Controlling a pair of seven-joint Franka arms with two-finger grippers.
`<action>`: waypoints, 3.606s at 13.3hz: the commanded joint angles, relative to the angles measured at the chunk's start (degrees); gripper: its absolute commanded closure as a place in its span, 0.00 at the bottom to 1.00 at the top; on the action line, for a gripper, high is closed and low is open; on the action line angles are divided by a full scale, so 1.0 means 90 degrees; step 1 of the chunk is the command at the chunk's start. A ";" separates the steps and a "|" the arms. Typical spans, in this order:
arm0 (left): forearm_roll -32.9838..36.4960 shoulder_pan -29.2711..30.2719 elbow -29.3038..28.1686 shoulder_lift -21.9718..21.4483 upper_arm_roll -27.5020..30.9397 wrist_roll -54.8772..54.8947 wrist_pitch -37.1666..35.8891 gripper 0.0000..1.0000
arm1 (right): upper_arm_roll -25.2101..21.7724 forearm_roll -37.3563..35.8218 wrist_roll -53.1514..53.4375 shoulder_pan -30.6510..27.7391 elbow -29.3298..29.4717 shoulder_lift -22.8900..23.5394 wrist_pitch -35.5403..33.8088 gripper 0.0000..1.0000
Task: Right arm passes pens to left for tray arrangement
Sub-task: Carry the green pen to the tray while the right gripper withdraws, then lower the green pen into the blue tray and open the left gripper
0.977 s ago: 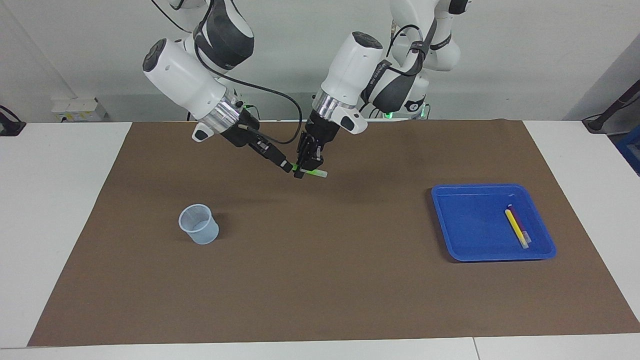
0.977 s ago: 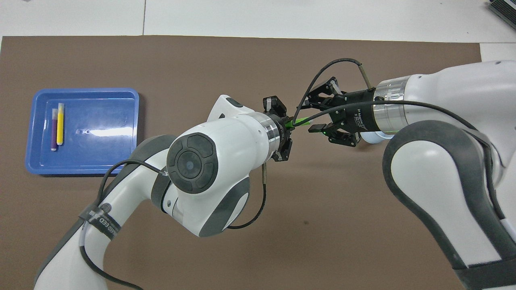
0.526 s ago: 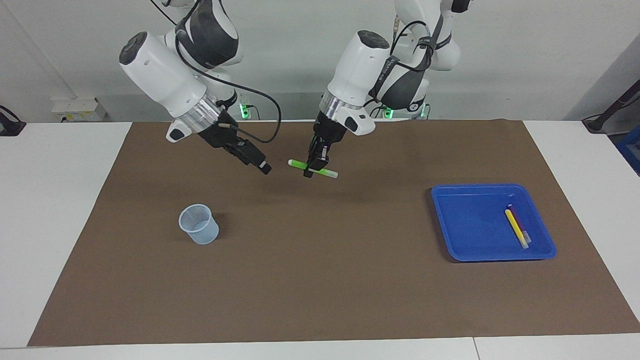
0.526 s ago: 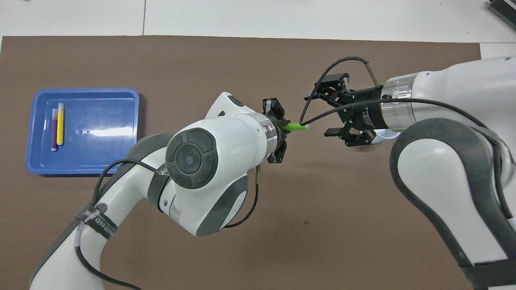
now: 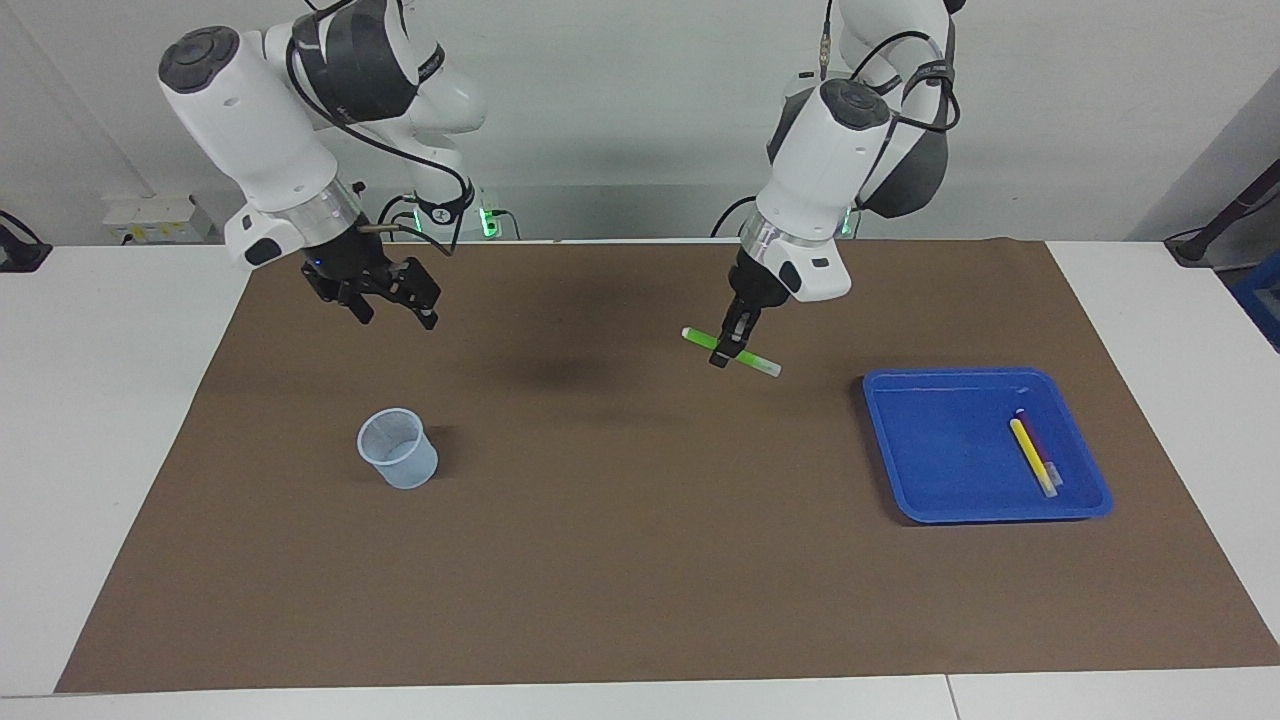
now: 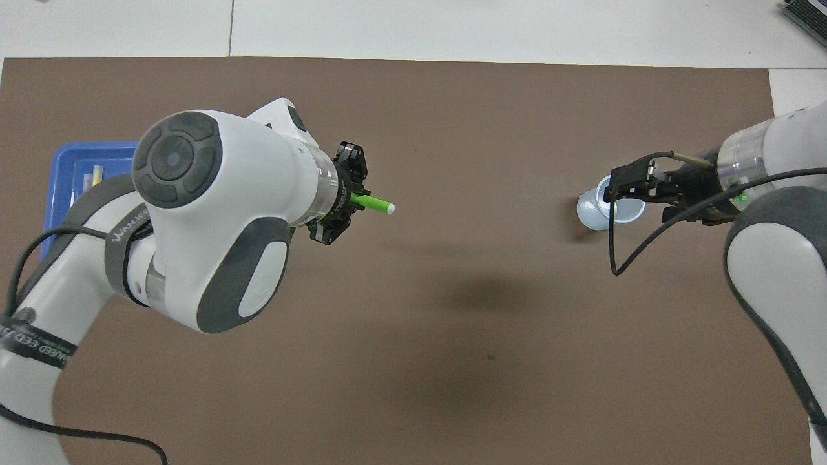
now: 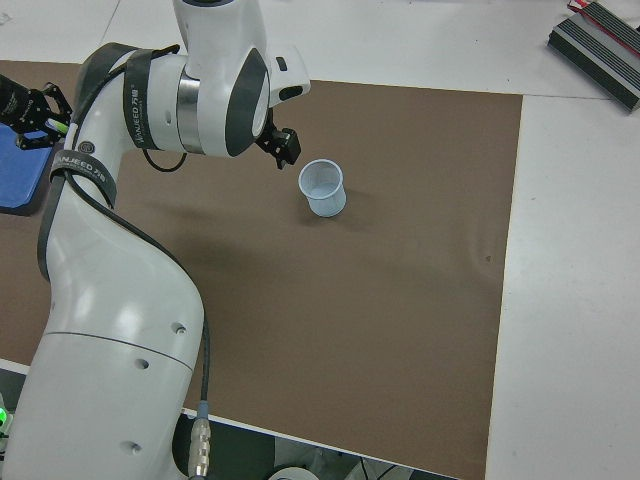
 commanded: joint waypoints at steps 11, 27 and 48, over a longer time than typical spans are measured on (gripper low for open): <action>0.0946 0.2517 -0.0531 -0.0466 0.0034 0.7533 -0.1281 1.00 | 0.0118 -0.0364 -0.1356 -0.0546 -0.0113 -0.0889 -0.1281 0.00; 0.1857 0.2713 -0.2238 0.0677 0.0024 0.7773 0.1892 1.00 | 0.0069 -0.0715 -0.1767 -0.0810 -0.0328 -0.1007 -0.0962 0.00; 0.1788 0.2811 -0.1176 0.0063 0.0034 0.7812 -0.0390 0.00 | 0.0118 -0.0715 -0.1757 -0.0702 -0.0260 -0.0997 -0.0962 0.00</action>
